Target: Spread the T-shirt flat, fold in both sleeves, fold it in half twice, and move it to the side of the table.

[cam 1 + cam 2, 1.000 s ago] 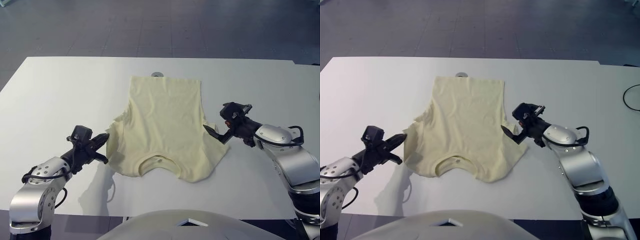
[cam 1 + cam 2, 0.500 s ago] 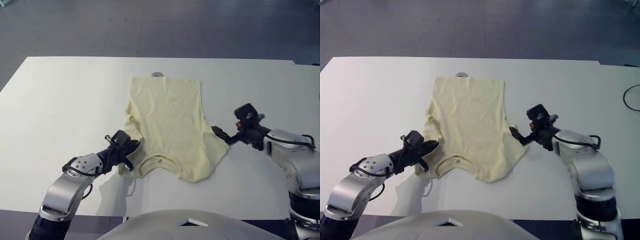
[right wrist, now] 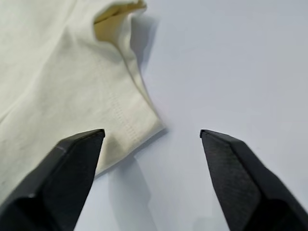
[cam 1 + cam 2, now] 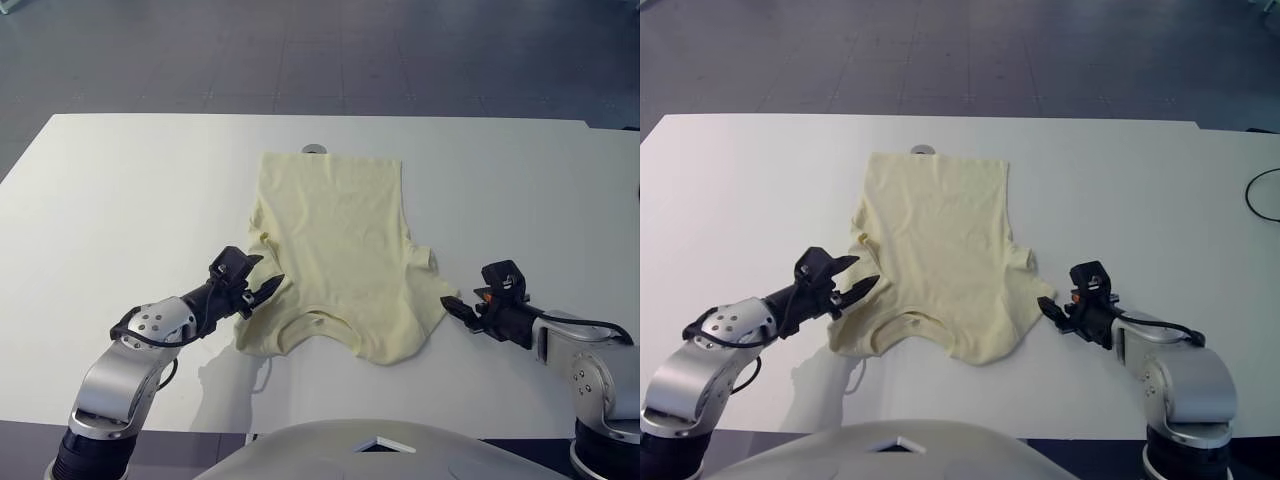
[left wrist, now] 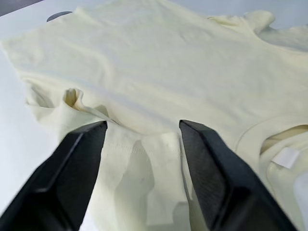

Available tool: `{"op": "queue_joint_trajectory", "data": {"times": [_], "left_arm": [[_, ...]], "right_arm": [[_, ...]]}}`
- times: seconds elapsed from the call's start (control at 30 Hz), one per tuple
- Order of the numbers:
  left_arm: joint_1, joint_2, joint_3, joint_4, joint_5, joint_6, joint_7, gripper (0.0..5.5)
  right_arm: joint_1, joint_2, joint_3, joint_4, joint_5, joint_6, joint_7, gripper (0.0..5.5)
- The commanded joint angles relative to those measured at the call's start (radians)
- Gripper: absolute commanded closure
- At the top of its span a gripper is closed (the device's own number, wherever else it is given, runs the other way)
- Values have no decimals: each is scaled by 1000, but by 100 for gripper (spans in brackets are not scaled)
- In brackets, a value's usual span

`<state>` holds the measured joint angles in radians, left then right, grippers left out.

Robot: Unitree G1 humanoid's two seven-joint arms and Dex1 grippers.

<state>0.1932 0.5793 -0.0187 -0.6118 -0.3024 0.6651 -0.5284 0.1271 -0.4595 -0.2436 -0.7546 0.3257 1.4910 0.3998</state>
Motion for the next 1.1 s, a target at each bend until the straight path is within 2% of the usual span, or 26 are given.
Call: {"op": "queue_joint_trajectory", "data": {"times": [0.03, 0.2, 0.37, 0.57, 0.73, 1.03, 1.1], "left_arm": [[-18, 2, 19, 17, 0, -9, 1, 187], [-21, 12, 43, 28, 0, -17, -3, 105], [-15, 26, 81, 47, 1, -32, -17, 14], [-19, 33, 90, 61, 5, -42, -24, 10], [-22, 36, 94, 66, 9, -45, -27, 10], [-51, 54, 60, 87, 27, -50, -44, 10], [-51, 68, 57, 93, 35, -55, -54, 10]], "right_arm": [[-18, 45, -2, 7, 15, 31, -20, 264], [-55, 123, -67, 33, 31, 85, -31, 344], [-101, 118, -98, 1, 53, 120, -24, 434], [-121, 140, -80, -54, 121, 123, -28, 544], [-153, 161, -59, -80, 206, 123, -44, 548], [-225, 254, 118, 0, 337, 123, -156, 548], [-247, 264, 125, 25, 340, 123, -182, 513]]}}
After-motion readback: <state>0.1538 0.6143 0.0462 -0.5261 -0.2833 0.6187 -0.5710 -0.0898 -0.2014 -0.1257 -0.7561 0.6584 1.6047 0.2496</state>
